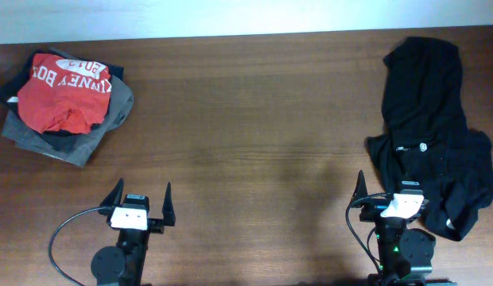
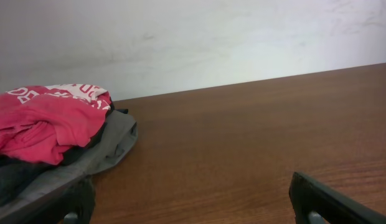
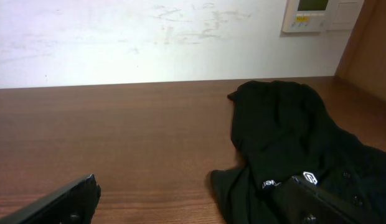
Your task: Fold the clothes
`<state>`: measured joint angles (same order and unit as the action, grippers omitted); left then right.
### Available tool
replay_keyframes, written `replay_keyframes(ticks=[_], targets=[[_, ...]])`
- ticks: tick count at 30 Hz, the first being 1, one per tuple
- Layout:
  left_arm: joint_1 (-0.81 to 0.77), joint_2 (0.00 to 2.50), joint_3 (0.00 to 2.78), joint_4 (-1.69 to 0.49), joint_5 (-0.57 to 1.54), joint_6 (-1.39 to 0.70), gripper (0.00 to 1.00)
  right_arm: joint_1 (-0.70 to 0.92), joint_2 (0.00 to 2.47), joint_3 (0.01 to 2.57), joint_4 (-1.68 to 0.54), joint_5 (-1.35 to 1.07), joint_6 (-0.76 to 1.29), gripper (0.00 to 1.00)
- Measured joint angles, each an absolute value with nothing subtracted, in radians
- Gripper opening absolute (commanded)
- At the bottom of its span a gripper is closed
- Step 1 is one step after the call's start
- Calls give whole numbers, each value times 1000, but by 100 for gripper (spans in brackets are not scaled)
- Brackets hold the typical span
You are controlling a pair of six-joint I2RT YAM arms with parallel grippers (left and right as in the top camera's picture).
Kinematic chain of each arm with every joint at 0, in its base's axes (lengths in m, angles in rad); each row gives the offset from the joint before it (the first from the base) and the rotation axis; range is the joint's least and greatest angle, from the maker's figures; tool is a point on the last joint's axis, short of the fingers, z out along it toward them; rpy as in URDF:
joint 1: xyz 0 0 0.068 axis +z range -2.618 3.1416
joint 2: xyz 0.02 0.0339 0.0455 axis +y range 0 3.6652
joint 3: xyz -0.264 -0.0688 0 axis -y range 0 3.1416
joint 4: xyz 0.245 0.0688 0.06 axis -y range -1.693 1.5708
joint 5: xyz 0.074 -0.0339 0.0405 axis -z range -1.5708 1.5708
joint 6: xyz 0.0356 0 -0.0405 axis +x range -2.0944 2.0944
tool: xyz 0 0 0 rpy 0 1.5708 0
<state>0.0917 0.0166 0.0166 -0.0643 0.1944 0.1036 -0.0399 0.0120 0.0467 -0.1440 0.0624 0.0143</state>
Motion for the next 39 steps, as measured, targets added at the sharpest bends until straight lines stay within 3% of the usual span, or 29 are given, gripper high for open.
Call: replay_keyframes(ticks=[32,39], targets=[[92,17,22,13,255,73,99,-40,12,54,4,-84,15,99],[91,163,180,-46,262,59,99,-40,127,281,-108,-126,15,99]])
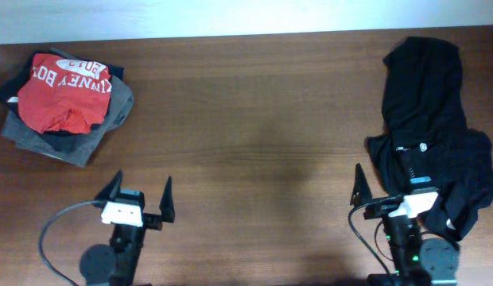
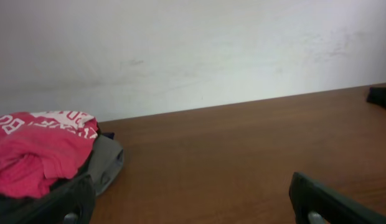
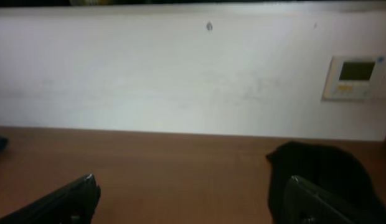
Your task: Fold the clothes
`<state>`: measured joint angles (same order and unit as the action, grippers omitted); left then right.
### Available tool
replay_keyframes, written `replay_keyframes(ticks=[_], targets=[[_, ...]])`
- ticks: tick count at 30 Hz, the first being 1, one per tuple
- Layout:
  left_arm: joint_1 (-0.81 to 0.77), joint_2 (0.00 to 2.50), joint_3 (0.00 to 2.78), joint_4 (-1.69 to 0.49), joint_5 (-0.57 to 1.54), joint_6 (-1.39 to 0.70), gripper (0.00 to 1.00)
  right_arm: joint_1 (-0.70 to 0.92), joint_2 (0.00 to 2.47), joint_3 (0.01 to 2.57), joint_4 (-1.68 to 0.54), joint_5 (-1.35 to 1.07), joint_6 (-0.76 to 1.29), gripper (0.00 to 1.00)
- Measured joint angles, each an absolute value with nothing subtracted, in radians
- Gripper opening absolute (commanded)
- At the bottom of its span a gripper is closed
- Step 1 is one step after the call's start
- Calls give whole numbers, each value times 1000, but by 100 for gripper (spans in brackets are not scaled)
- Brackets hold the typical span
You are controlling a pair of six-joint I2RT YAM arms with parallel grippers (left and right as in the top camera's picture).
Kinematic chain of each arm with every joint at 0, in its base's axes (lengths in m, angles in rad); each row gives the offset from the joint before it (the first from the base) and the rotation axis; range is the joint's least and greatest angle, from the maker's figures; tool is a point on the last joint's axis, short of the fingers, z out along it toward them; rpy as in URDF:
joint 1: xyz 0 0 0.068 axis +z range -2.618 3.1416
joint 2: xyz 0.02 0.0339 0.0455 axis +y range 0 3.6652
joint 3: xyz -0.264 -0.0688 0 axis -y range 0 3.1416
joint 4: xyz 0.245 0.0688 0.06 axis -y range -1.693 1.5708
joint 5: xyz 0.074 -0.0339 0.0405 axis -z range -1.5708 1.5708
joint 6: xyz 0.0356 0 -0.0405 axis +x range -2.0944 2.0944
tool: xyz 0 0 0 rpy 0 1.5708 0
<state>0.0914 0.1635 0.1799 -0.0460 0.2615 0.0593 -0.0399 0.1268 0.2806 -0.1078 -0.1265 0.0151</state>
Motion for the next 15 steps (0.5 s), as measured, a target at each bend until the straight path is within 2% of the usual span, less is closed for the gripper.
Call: replay_keyframes(ticks=[7,15], targets=[[92,492,451,-110,298,61,99,-40,449,628,-327,-138,15,99],[91,961,863,-401,346,64,99,-40,874,1125,-725,-141,-31,99]])
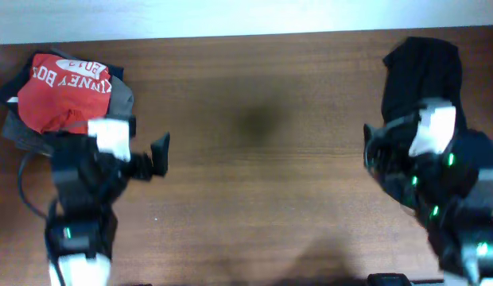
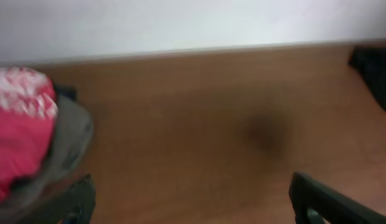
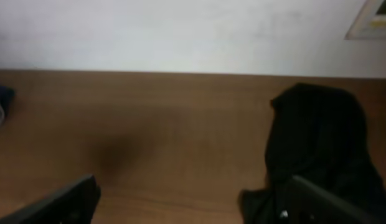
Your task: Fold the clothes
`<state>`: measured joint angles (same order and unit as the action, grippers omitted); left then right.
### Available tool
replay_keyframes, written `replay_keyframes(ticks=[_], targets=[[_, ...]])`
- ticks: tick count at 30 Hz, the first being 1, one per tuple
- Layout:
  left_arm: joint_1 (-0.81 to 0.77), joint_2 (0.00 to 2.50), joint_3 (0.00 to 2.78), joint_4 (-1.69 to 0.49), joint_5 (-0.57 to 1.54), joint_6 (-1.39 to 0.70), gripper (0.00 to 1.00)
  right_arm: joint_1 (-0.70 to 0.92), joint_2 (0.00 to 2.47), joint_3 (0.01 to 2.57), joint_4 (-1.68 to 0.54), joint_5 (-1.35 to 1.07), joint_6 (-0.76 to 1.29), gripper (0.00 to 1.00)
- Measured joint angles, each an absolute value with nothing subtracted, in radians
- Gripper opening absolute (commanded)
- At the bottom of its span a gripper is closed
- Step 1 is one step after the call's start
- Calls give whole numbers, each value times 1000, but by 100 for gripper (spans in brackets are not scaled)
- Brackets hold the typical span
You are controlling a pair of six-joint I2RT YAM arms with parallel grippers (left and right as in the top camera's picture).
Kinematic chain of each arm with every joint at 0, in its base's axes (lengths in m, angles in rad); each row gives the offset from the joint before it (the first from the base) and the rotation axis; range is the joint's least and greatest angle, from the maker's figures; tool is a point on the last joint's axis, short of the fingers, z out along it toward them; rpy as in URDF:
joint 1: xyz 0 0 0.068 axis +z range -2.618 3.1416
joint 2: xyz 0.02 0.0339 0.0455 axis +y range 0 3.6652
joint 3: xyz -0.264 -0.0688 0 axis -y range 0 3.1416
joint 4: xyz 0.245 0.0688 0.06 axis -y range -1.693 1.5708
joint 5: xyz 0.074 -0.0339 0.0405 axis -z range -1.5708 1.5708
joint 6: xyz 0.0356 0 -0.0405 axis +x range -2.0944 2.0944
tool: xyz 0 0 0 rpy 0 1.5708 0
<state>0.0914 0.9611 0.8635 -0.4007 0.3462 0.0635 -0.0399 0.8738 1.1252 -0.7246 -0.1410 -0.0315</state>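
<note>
A pile of clothes topped by a red printed shirt (image 1: 64,91) (image 2: 18,124) lies at the far left of the table. A crumpled black garment (image 1: 425,67) (image 3: 324,137) lies at the far right; its edge also shows in the left wrist view as a black garment (image 2: 373,68). My left gripper (image 1: 111,155) (image 2: 193,202) is lifted high beside the pile, open and empty. My right gripper (image 1: 421,155) (image 3: 193,202) is lifted over the near part of the black garment, open and empty. Both wrist views are blurred.
The brown wooden table (image 1: 254,183) spans the whole view, with a white wall along its far edge. A grey garment (image 1: 115,107) forms the bottom of the left pile. A wall thermostat (image 3: 373,22) hangs at the far right.
Both arms stood low near the table's front edge; now both are lifted and farther in. The wrist views now look down on the table. Both grippers stay open, and the clothes have not moved.
Both arms first rested low at the front edge, grippers open, facing the clothes. Then they sat slightly farther back with the wrist cameras tilted toward the wall. Now both are high above the table, left by the pile, right over the black garment.
</note>
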Motion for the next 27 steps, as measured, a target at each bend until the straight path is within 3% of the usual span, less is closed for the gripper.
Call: replay_keyframes(ticks=[5,10,19,23,27], targets=[[73,1201,1069,-545,352,63,99,-40,1103,1317,-866,-141,-96,99],[-1,1363,1177,-578,353,84,99,-56,1282,1348,-895,-141,-104,99],[-132,1485,1182,-457,360,127,99,-179,1515,1350,-973,-142,-37,100],[-165,1500,1183,-425,360,131,99,-249,1614,1341,-945,-145,44,90],[-182,1509,1183,-422,361,131,99,-289,1714,1299,-886,-145,84,89]])
